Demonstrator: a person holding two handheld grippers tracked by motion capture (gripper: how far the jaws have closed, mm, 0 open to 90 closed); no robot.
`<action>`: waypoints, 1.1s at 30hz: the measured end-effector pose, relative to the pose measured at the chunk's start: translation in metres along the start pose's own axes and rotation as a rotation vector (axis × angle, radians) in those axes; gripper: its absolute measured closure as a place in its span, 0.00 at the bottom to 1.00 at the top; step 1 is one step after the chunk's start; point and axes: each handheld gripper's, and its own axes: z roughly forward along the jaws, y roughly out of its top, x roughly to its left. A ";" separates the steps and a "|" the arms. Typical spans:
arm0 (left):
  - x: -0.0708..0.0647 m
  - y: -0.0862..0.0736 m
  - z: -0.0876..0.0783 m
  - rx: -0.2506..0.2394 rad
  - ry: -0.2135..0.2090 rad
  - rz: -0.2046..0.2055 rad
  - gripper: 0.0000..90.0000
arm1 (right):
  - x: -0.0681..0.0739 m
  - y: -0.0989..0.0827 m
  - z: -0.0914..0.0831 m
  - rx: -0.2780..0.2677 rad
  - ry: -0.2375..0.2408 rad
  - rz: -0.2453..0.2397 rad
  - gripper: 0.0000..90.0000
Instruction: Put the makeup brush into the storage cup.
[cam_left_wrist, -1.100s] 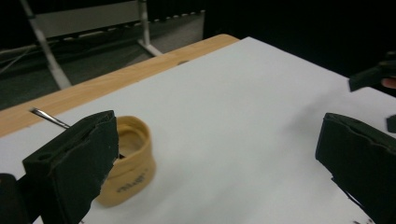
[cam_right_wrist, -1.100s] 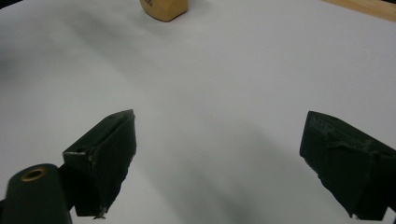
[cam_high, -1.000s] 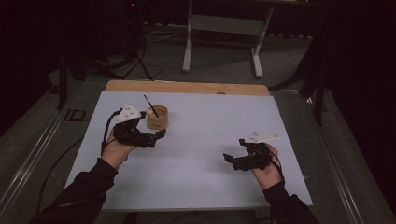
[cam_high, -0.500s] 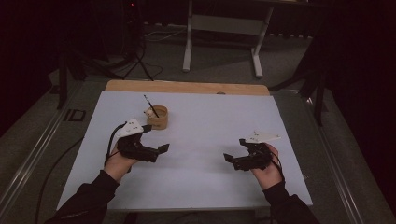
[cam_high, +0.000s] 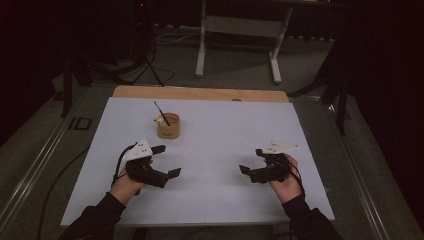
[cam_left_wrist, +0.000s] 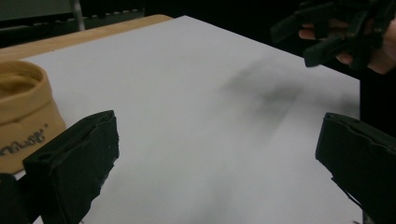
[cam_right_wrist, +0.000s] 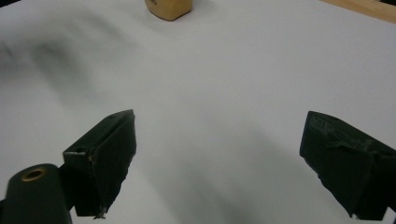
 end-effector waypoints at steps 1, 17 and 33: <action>0.000 -0.003 -0.001 0.002 -0.001 0.001 0.00 | 0.000 0.000 0.000 -0.002 0.003 -0.003 0.12; 0.011 -0.035 -0.009 0.020 -0.017 0.027 0.00 | -0.003 -0.004 -0.001 -0.001 0.009 -0.017 0.12; 0.019 -0.051 -0.009 0.018 -0.008 -0.004 0.00 | -0.009 -0.010 0.002 -0.004 0.031 -0.011 0.12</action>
